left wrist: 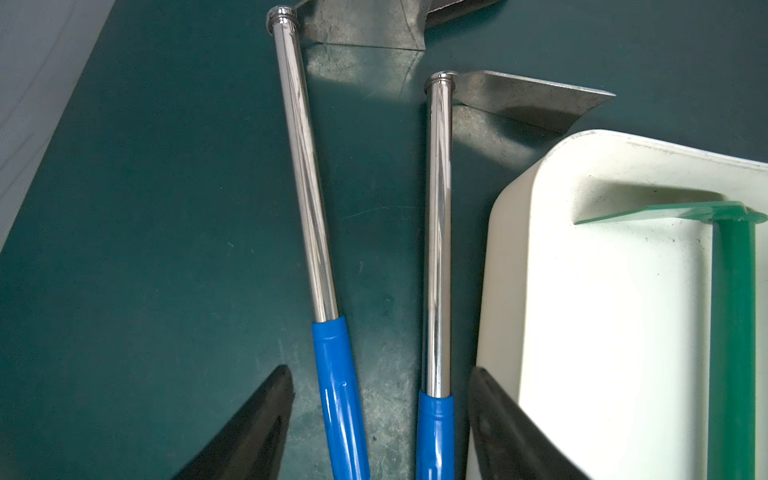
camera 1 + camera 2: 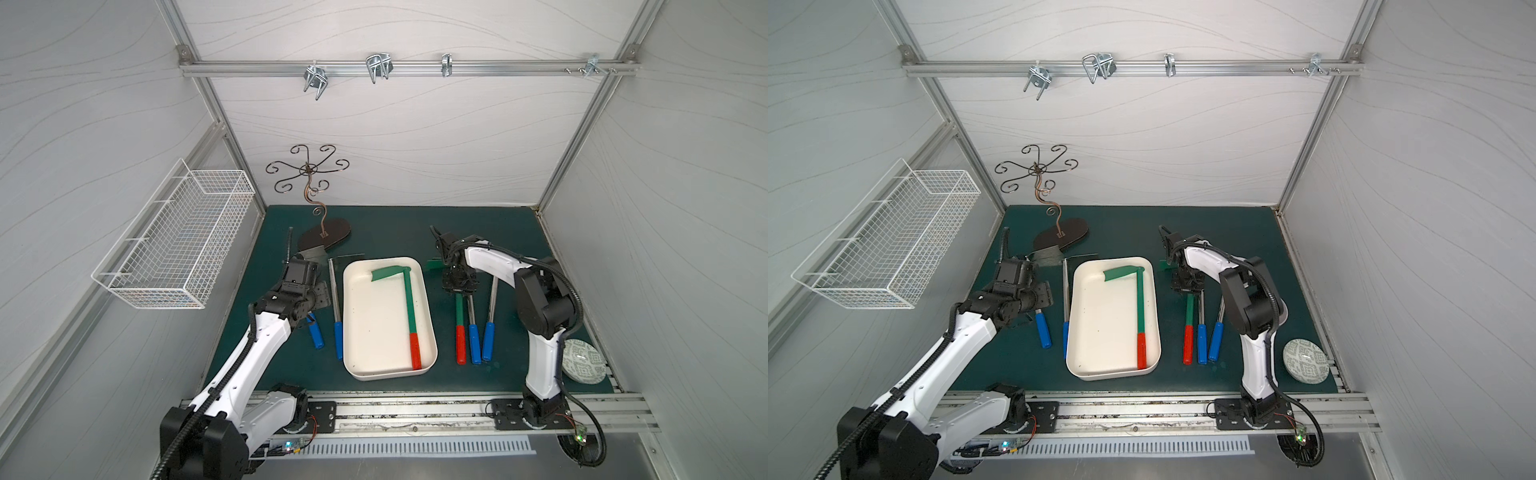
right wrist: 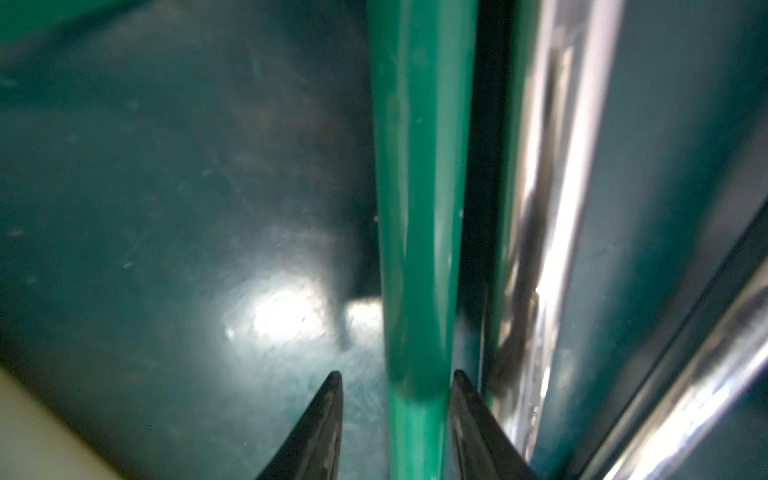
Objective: Put the small hoe into the storage box
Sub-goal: Pick up the hoe from the center of the board.
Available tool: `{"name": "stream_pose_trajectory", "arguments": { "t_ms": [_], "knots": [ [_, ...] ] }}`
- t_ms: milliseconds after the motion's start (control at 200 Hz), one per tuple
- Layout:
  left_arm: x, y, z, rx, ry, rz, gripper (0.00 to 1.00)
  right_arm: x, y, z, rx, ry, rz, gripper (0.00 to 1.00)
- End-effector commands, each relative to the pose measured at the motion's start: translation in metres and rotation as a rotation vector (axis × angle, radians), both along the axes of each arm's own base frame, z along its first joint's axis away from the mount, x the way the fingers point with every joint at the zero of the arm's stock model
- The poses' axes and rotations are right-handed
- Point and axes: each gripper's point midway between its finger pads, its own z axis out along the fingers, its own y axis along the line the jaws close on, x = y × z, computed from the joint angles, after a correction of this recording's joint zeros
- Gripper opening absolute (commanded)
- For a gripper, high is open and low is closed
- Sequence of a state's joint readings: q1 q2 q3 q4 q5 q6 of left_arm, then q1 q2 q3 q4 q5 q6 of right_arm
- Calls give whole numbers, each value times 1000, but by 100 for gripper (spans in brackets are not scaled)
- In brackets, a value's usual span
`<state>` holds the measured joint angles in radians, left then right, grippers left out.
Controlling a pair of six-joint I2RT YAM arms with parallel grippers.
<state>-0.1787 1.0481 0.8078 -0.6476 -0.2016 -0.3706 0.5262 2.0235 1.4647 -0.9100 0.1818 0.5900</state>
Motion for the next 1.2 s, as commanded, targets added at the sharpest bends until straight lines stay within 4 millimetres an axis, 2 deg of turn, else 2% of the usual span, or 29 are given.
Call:
{"name": "stream_pose_trajectory", "arguments": {
  "t_ms": [0, 90, 140, 190, 225, 275, 405, 510, 560, 615, 700, 785, 871, 946, 1056, 1196],
  "knots": [
    [7, 1, 17, 0, -46, 15, 69, 2, 2, -12, -2, 31, 2, 42],
    [7, 2, 17, 1, -47, 16, 69, 2, 3, -19, -4, 48, 1, 38],
    [7, 2, 17, 3, -47, 17, 69, 0, 3, -17, -10, 53, 3, 33],
    [7, 2, 18, 4, -49, 17, 69, 3, 2, -9, -15, 29, 6, 21],
    [6, 3, 18, 5, -48, 18, 69, 4, 1, -1, -13, 7, 9, 8],
    [7, 3, 19, 5, -54, 18, 69, 8, 0, 16, -1, -39, 10, 0],
    [7, 3, 20, 4, -59, 16, 69, 16, -7, 77, 26, -145, 11, 0],
    [7, -4, 24, -26, -79, -14, 72, 15, -11, 135, 144, -233, 0, 0],
    [10, -16, 28, -74, -109, -64, 75, 11, -8, 159, 243, -273, 3, 0],
    [16, -40, 39, -163, -179, -176, 78, 4, 1, 180, 405, -290, 12, 0],
    [17, -69, 60, -315, -304, -280, 80, -14, 34, 212, 773, -292, 115, 0],
    [14, -94, 87, -498, -447, -354, 82, -32, 55, 234, 1047, -295, 187, 0],
    [13, -116, 118, -713, -565, -405, 84, -49, 74, 243, 1235, -237, 260, 0],
    [14, -132, 131, -863, -596, -443, 84, -60, 89, 246, 1351, -199, 321, 0],
    [18, -160, 137, -982, -532, -497, 84, -77, 109, 251, 1449, -143, 418, 0],
    [30, -196, 132, -1043, -415, -552, 82, -92, 130, 250, 1509, -62, 492, 0]
  ]
}}
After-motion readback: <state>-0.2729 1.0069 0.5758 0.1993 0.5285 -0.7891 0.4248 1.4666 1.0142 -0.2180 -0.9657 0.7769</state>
